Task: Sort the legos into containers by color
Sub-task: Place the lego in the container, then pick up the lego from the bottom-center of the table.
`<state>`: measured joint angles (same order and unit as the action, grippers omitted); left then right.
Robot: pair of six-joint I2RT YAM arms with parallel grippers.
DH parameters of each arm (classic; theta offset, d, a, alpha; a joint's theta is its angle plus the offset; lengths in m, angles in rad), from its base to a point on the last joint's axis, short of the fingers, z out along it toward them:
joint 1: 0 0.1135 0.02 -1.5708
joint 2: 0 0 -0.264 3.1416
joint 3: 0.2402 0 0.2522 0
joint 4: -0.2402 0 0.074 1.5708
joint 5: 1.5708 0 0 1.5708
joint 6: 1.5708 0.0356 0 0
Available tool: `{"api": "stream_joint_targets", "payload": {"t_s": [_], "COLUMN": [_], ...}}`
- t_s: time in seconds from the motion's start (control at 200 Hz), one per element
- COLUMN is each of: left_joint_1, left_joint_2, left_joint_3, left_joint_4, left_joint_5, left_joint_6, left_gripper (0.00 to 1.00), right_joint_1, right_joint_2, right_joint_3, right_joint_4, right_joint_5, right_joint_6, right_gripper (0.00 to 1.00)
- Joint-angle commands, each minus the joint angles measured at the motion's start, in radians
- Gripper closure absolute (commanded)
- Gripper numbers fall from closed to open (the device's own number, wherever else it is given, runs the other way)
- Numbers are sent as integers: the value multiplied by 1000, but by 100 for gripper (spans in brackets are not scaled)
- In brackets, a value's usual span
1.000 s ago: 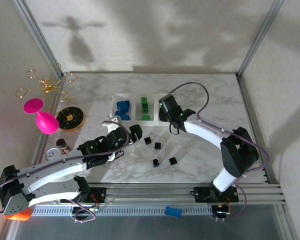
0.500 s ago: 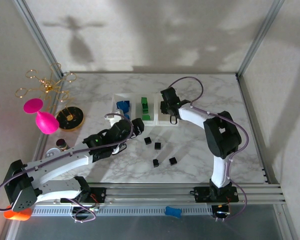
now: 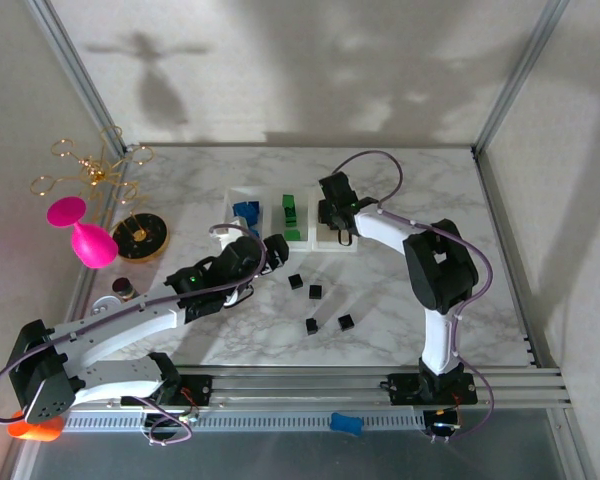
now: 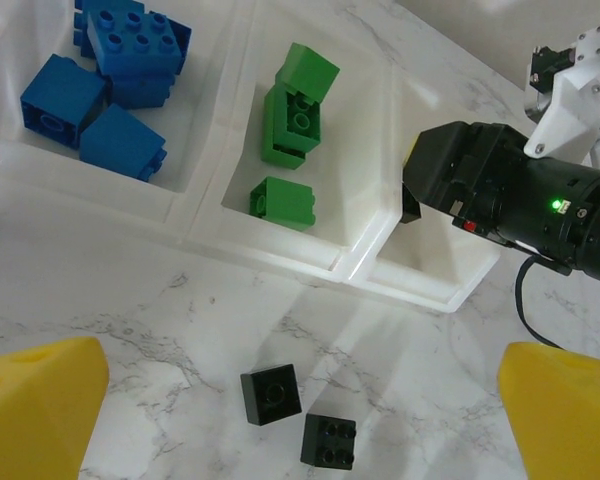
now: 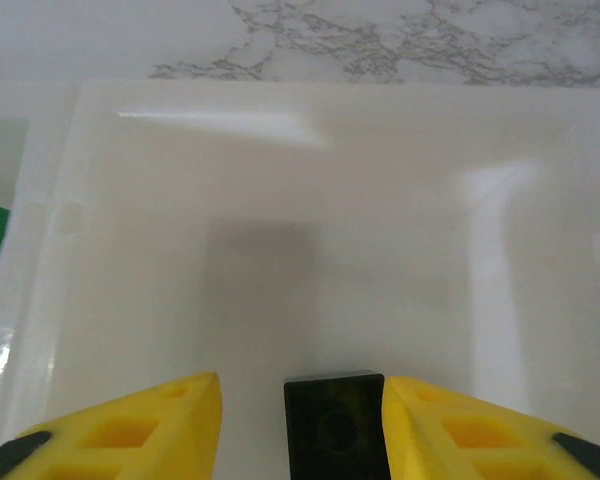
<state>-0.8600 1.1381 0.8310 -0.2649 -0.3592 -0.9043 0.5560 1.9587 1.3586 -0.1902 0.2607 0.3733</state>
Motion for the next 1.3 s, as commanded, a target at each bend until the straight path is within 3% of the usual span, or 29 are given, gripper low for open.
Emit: {"api": "stream_joint_targets", "payload": {"t_s": [0.0,0.37,0.551,0.666,1.036,1.297], "left_joint_1": [6,-35,-59,-62,-63,-63], "left_joint_2": [-4,-59,-107,-147,-267,-278], "left_joint_3": [31,-42,-103,-138,-216,-245], "left_joint_4": [3,-17,-23,-24,-69,-61], "left_joint_5": [18,49,40,51,32,29], "left_joint_6": [24,1,-13,-11,-38,-60], "left_gripper": [0,0,0,0,0,0], "right_joint_1": [7,73,134,226,397,452], "right_joint_2": [-91,-334,-421,-458,-479,-395], "right_joint_3": [-3,-209,-313,-386,-526,-523], "right_joint_4": [1,-71,-119,-124,-78,-55], "right_joint_5": [-19,-38,-33,-8,14,54], "right_joint_6": [0,60,128,188,423,479], "right_gripper": [52,47,43,40,29,31]}}
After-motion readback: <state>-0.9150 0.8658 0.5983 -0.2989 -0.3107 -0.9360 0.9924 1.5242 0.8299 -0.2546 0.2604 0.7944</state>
